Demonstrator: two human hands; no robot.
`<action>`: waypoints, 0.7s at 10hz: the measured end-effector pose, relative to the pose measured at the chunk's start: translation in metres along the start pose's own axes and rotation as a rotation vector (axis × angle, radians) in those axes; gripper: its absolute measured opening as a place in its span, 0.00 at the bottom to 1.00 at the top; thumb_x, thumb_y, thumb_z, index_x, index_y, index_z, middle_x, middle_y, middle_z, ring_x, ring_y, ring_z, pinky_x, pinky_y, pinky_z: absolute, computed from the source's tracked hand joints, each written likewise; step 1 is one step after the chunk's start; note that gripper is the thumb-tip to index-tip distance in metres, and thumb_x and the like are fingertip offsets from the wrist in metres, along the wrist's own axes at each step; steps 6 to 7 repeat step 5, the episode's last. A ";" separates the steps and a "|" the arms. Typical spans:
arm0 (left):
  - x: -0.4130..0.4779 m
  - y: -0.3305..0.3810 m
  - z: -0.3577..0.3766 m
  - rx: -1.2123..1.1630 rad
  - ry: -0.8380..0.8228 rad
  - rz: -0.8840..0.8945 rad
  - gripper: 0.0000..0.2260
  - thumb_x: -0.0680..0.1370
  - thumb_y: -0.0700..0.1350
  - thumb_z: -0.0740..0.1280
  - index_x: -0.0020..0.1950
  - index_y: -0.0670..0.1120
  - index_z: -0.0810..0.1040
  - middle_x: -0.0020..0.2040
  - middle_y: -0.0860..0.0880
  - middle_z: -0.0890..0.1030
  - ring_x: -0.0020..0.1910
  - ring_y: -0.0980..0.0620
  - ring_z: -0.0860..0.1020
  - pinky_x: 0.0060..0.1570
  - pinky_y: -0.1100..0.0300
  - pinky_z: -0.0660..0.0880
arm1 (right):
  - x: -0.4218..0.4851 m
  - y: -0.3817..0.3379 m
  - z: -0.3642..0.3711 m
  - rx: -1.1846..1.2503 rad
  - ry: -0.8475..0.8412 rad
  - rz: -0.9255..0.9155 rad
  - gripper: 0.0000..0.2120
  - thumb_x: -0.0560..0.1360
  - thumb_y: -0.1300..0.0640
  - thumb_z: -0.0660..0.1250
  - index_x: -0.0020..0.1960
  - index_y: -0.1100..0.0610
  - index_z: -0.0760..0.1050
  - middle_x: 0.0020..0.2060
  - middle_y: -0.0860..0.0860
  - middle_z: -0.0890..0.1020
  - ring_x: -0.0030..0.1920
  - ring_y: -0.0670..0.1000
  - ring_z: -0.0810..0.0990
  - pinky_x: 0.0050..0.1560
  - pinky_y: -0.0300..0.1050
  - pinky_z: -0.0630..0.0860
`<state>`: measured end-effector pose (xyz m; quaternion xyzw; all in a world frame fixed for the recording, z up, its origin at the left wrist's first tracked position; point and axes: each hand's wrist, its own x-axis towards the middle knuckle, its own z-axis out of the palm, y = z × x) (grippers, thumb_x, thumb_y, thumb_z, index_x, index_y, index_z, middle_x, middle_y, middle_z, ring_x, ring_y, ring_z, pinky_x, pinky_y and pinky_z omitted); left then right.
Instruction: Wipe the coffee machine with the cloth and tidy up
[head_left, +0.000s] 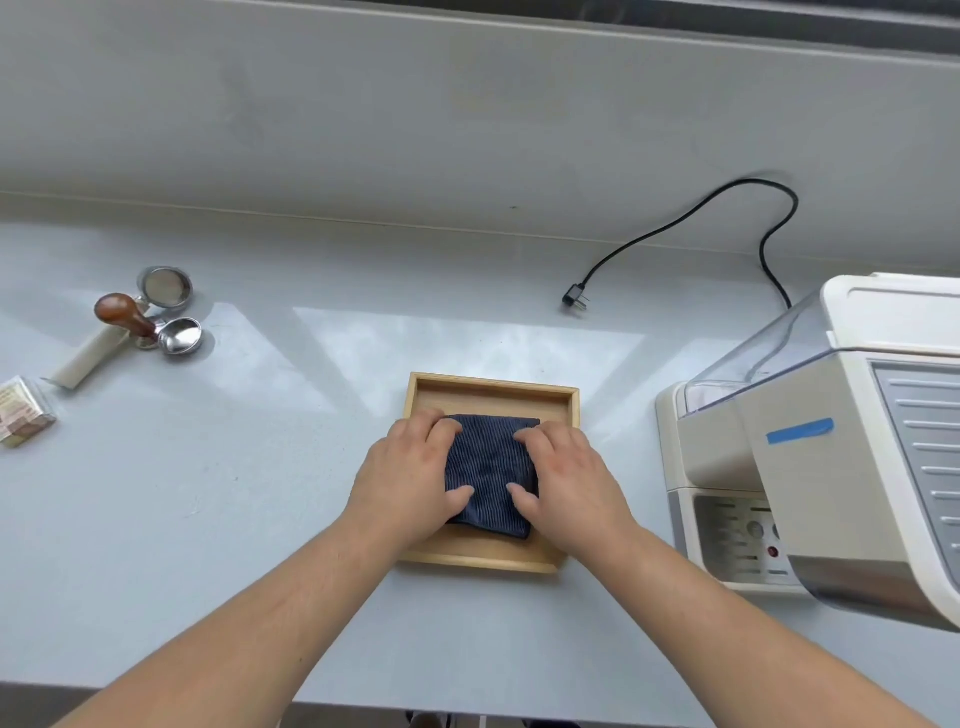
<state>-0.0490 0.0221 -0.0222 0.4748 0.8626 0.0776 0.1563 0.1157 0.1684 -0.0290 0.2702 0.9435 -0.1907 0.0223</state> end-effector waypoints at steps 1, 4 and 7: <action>0.001 0.000 0.000 0.027 -0.072 0.046 0.37 0.72 0.66 0.71 0.78 0.53 0.67 0.81 0.51 0.66 0.76 0.47 0.67 0.75 0.51 0.65 | -0.001 -0.001 0.002 -0.052 -0.014 -0.047 0.31 0.74 0.42 0.71 0.73 0.54 0.72 0.69 0.53 0.76 0.71 0.56 0.71 0.73 0.52 0.71; -0.003 -0.006 -0.004 0.076 -0.136 0.062 0.40 0.73 0.69 0.68 0.81 0.56 0.62 0.84 0.50 0.59 0.82 0.47 0.59 0.81 0.45 0.56 | 0.000 0.003 0.001 -0.133 -0.122 -0.064 0.37 0.75 0.35 0.64 0.79 0.51 0.64 0.78 0.54 0.68 0.80 0.60 0.60 0.81 0.56 0.56; -0.005 -0.001 -0.012 0.112 -0.107 0.068 0.41 0.74 0.73 0.63 0.83 0.56 0.58 0.86 0.50 0.55 0.83 0.47 0.54 0.82 0.44 0.52 | 0.001 -0.002 -0.011 -0.154 -0.116 -0.046 0.39 0.77 0.31 0.56 0.82 0.49 0.59 0.82 0.53 0.61 0.83 0.60 0.52 0.83 0.58 0.50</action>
